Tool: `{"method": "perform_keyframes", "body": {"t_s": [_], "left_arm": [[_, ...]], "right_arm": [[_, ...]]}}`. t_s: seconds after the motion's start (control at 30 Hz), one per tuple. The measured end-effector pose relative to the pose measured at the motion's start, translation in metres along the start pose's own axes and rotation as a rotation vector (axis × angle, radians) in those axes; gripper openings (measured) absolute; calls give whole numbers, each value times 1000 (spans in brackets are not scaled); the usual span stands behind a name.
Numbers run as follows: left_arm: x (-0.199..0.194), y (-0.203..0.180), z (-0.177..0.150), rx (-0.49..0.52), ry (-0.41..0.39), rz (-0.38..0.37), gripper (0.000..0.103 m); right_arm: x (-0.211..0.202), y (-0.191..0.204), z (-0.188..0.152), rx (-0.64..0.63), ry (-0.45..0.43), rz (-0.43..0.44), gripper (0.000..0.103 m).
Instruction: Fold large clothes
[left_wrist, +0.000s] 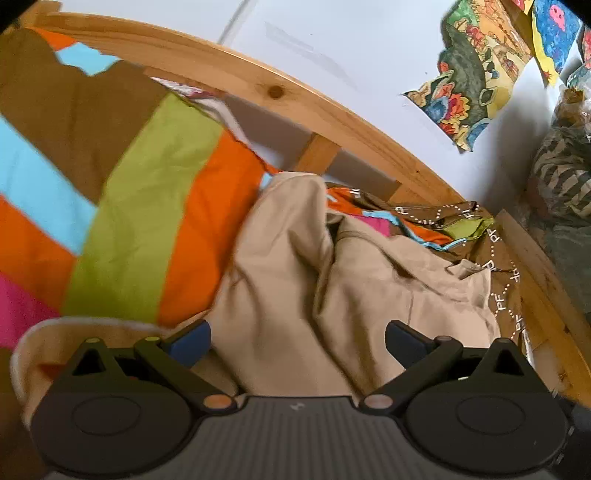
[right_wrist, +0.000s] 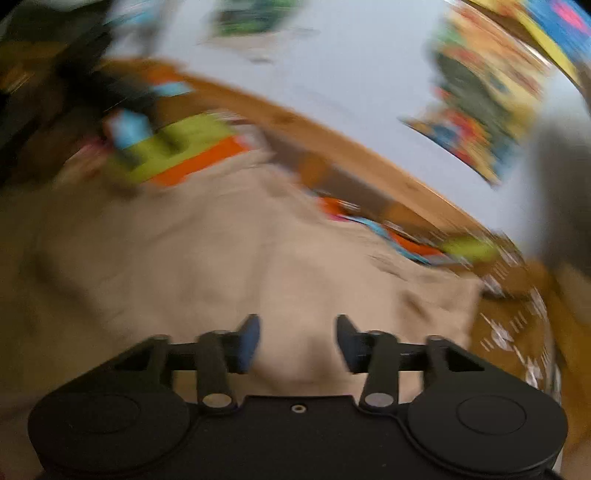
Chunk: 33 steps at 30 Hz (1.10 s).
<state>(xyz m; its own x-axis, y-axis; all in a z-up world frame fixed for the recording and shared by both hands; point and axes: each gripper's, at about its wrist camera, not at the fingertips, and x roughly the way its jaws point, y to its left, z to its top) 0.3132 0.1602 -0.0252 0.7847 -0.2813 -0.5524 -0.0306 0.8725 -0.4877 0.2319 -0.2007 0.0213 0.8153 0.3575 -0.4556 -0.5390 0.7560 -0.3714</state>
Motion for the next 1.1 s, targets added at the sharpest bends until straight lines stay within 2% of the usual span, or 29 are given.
{"method": "perform_keyframes", "body": {"t_s": [0.1,0.2,0.27,0.3,0.33,0.4,0.47,0.5,0.57,0.63,0.7,0.77,0.83,0.87,0.9,0.97,1.0,1.1], "left_arm": [[16,-10,5,17,-3,-19,102],[37,-21,11,50,12,12,100],[53,-26,13,66,44,58,90],[60,-26,13,68,57,69,86],[64,-26,13,67,62,77,81],[75,-25,13,53,67,114,81],[82,-22,13,46,64,151,80],[87,-21,13,50,64,166,80],[91,-23,12,64,61,181,80],[87,-25,9,82,54,184,79],[76,-26,6,85,35,183,79],[58,-28,1,93,-26,149,84],[47,-34,-2,137,-81,110,85],[44,-42,-4,176,-94,95,85],[44,-49,-5,209,-91,85,86],[54,-64,-8,268,-53,89,86],[62,-70,-10,292,-23,115,86],[101,-83,-17,353,92,256,85]], "right_arm": [[24,-54,9,276,43,-84,57],[63,-95,8,430,123,-145,55],[90,-115,5,523,183,-107,28],[99,-119,6,542,181,-101,7],[103,-117,9,525,172,-112,4],[107,-110,20,425,97,-167,2],[116,-104,24,316,56,-227,2],[126,-107,23,305,78,-231,3],[135,-111,17,307,127,-229,9],[121,-106,11,304,109,-236,26],[97,-96,10,256,42,-270,41],[83,-90,7,193,-45,-285,42],[74,-80,9,153,-107,-232,42],[74,-73,10,138,-117,-177,42],[78,-66,12,124,-116,-131,43],[93,-52,11,80,-82,-100,45],[102,-46,10,58,-44,-104,46],[135,-40,-2,55,88,-114,54]]}}
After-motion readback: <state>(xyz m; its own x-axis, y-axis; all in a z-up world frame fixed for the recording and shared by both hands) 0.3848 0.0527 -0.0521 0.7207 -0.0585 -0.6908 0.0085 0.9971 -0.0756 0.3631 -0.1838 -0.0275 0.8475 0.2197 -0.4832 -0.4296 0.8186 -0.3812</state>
